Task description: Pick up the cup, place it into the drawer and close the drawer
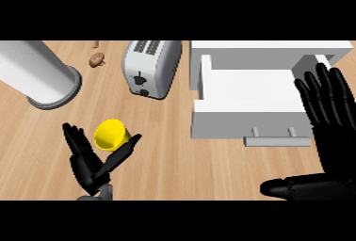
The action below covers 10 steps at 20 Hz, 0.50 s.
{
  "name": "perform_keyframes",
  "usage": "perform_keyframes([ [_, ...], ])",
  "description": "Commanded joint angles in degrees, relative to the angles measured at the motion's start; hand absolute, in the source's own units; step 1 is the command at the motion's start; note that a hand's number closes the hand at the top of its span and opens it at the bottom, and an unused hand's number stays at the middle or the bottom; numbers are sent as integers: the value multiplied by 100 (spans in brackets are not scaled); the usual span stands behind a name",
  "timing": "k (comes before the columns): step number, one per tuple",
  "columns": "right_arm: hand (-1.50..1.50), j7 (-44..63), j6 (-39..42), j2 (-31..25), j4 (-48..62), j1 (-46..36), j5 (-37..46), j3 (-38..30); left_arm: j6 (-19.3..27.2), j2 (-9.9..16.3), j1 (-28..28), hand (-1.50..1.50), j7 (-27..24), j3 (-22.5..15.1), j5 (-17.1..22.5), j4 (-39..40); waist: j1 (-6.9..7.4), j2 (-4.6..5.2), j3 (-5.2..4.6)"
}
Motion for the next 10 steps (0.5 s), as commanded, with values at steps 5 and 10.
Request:
perform_keyframes([
  [5, -150, 97, 280, -177, -299, 263, -345, -226, -559, -2, -104, -150, -1178, 393, 912, 964, -9, -2, 1],
  [10, -150, 245, -22, 65, -348, 190, 22, 107, -643, -2, -403, -150, -1887, 400, 1492, 1818, -14, 0, 0],
])
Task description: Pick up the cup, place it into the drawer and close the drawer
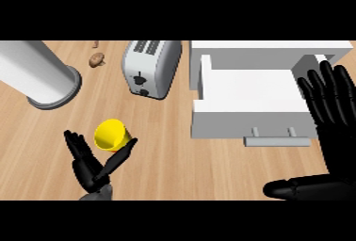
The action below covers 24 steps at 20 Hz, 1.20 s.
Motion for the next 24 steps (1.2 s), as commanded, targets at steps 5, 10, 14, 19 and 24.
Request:
perform_keyframes([
  [5, -150, -616, 267, 28, 470, 132, 9, -35, -585, 135, 25, -150, -485, 273, 319, 586, 10, 1, 2],
  [10, -150, -366, 60, 68, 452, -136, 182, 38, -628, 84, -321, -150, -470, 195, 241, 914, 10, 0, 2],
  [14, -150, -142, 169, -30, 130, 10, -65, -91, -1152, -1, -397, -150, -1324, 247, 714, 1776, -3, 1, 0],
  [19, -150, -487, 323, -42, 552, -75, -181, -203, -1186, 0, -727, -150, -1284, 406, 795, 1803, 3, 2, 2],
  [24, -150, 146, 96, 54, -382, 235, -77, 54, -1391, -1, -952, -150, -1693, 242, 1391, 2330, -20, -1, 0],
])
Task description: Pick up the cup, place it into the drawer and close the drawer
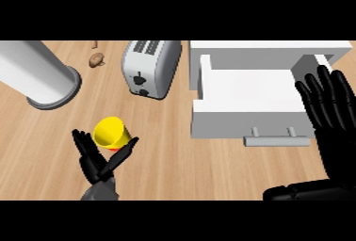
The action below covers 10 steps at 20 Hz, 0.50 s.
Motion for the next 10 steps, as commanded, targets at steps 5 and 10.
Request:
perform_keyframes([
  [5, -150, 242, 21, -99, -141, -67, -137, -124, -775, -28, -249, -150, -159, -67, 200, 294, -7, -1, -1],
  [10, -150, 174, -105, 10, 179, -295, 38, -26, -1861, 23, -604, -150, -661, 407, 182, 1198, -18, 14, -5],
])
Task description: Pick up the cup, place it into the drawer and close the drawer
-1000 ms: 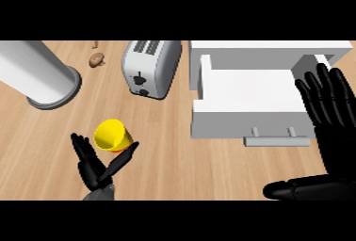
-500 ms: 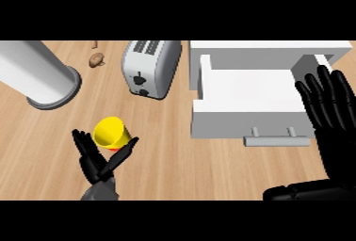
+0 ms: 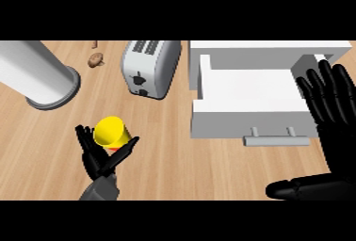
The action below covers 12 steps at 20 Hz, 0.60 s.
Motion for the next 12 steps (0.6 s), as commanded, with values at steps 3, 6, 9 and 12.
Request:
perform_keyframes([
  [3, -150, 150, 6, 20, -250, 214, 36, 110, -720, -56, -246, 150, -407, 39, -31, 267, -2, -5, 0],
  [6, -150, 47, -47, 60, -217, 121, 73, 86, -881, -57, -657, 150, -725, 227, -68, 724, -42, 9, -4],
  [9, -150, -46, 6, 29, -8, 73, 29, 13, -476, -57, -35, 150, -1017, -314, 5, 131, 7, -9, 2],
  [12, -150, -443, 157, -18, 350, 110, 88, -71, -248, -55, -100, 150, -1166, -71, -158, 178, 19, -5, 4],
])
